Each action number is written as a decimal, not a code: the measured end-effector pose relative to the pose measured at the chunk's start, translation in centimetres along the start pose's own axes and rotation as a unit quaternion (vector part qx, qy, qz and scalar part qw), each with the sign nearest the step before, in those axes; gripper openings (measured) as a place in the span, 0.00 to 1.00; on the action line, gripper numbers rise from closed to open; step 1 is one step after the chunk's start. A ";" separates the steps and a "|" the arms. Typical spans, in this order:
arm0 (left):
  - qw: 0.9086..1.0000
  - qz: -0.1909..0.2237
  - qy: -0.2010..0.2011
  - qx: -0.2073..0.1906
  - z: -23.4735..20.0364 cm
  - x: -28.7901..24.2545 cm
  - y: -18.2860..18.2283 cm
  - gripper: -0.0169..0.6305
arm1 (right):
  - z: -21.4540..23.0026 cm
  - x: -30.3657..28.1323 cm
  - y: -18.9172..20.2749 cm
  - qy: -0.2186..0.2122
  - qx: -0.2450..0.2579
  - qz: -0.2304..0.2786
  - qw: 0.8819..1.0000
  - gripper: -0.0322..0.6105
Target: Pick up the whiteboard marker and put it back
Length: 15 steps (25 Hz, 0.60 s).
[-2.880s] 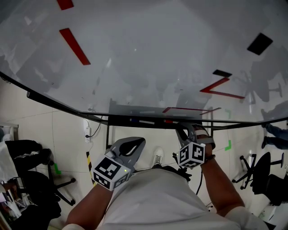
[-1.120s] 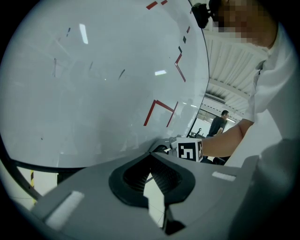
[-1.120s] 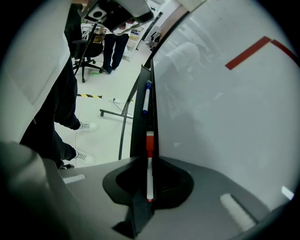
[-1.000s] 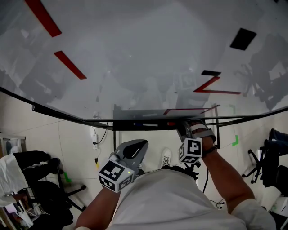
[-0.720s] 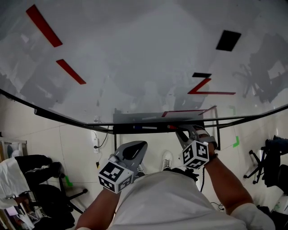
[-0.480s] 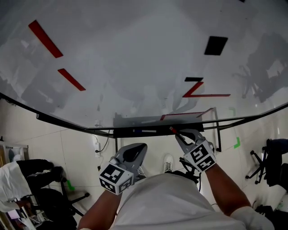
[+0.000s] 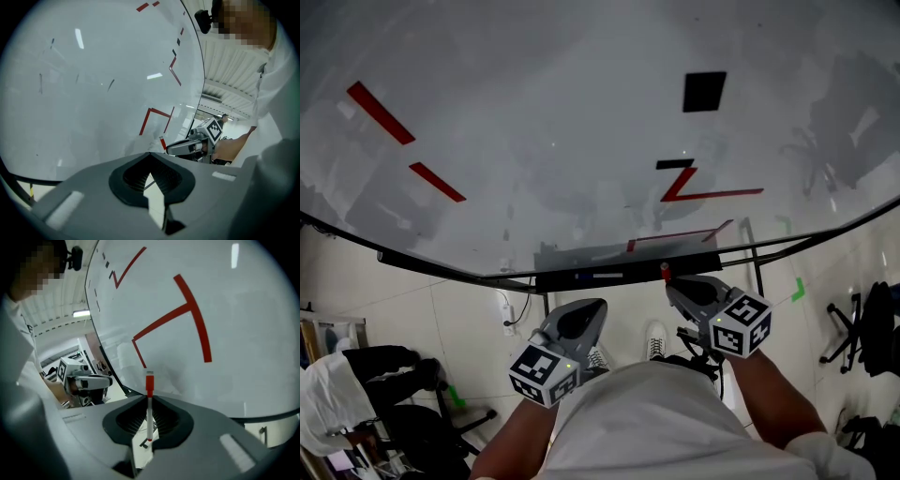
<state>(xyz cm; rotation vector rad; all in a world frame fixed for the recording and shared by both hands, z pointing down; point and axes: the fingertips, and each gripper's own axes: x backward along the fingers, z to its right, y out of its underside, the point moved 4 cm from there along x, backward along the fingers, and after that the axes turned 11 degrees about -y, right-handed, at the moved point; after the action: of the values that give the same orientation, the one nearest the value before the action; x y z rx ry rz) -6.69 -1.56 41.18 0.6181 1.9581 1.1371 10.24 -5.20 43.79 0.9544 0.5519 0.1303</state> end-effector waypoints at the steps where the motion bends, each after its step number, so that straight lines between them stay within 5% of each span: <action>1: 1.000 0.001 0.000 0.000 0.0 0.0 -0.1 0.05 | -0.1 0.2 -0.1 -0.003 -0.007 0.006 1.000 0.11; 15: 1.000 0.018 0.005 0.008 0.2 0.6 -1.0 0.05 | -2.3 1.7 -1.7 -0.068 -0.109 0.083 0.988 0.11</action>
<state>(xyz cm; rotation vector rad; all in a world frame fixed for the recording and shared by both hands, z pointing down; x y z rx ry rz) -6.85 -1.51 40.06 0.6607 1.9727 1.1495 10.32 -3.86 40.74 0.7887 0.3249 0.2668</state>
